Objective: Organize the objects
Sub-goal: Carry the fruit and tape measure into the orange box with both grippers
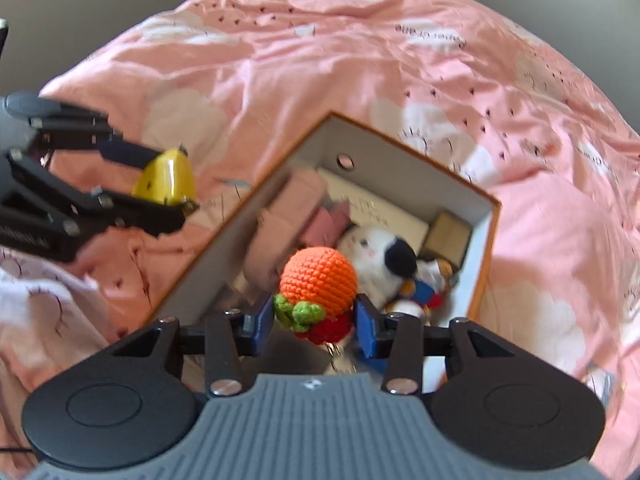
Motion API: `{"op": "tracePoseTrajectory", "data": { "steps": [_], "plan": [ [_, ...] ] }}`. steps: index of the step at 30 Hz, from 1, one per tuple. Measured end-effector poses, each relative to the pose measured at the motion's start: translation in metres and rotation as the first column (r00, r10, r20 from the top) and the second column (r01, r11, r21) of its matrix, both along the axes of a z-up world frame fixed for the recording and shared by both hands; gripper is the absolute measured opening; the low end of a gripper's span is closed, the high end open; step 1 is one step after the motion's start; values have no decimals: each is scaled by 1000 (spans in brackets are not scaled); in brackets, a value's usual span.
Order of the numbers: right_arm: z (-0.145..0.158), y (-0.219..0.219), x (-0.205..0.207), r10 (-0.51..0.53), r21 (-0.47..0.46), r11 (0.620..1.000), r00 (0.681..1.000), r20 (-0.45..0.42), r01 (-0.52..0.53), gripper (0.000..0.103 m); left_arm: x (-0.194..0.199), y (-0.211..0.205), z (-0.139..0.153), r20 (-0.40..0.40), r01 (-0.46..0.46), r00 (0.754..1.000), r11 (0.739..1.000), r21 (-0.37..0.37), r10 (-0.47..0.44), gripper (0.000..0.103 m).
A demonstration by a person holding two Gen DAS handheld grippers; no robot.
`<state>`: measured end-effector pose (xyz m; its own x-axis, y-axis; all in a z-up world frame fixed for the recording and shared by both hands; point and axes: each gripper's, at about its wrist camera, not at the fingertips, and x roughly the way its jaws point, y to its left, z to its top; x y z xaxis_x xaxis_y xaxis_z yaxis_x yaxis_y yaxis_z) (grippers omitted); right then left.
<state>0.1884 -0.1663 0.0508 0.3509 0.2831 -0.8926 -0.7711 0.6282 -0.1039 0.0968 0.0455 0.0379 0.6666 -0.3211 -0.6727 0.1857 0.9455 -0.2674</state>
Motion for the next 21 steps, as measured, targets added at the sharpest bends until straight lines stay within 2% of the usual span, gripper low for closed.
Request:
{"op": "tracePoseTrajectory", "data": {
  "steps": [5,10,16,21],
  "plan": [
    [-26,-29,1,-1,-92,996,998,-68,-5,45,23,-27,-6,-37,112,993,994,-4,-112,63],
    [-48,-40,15,1,-127,992,991,-137,-18,45,45,-56,-21,-100,215,972,977,4,-214,63],
    [-76,-33,38,-3,-169,985,970,-243,-39,45,65,-79,-42,-169,278,947,961,10,-272,63],
    [-86,-23,45,43,-195,976,969,-245,-93,46,74,-89,-51,-205,311,933,950,39,-297,63]
  ]
}}
